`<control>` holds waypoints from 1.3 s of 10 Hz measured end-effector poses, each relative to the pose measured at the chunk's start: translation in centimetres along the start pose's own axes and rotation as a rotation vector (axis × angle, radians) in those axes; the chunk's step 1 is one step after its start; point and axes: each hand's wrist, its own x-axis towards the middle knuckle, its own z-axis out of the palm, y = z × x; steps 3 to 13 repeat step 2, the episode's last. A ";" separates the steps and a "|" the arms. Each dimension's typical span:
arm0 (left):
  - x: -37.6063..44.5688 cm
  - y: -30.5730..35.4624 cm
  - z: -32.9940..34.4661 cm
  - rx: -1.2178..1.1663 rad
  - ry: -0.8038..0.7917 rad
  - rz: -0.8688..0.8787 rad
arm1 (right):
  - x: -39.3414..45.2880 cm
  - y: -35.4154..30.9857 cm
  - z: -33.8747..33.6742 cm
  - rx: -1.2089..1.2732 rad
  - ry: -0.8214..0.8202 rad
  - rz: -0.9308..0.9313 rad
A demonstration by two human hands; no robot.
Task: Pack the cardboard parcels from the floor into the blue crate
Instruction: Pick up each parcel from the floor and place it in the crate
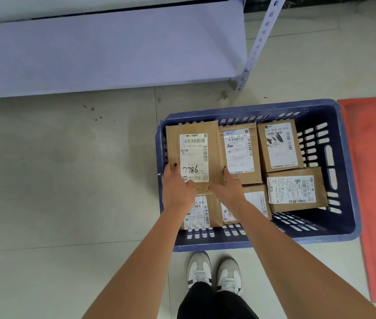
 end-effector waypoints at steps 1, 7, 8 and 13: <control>0.0 0.1 -0.4 -0.087 0.050 0.011 | 0.1 0.0 0.0 -0.019 -0.010 -0.007; -1.3 0.0 -0.8 -0.355 0.075 -0.048 | -0.9 -0.1 -0.8 -0.065 -0.009 -0.018; -1.3 0.0 -0.8 -0.355 0.075 -0.048 | -0.9 -0.1 -0.8 -0.065 -0.009 -0.018; -1.3 0.0 -0.8 -0.355 0.075 -0.048 | -0.9 -0.1 -0.8 -0.065 -0.009 -0.018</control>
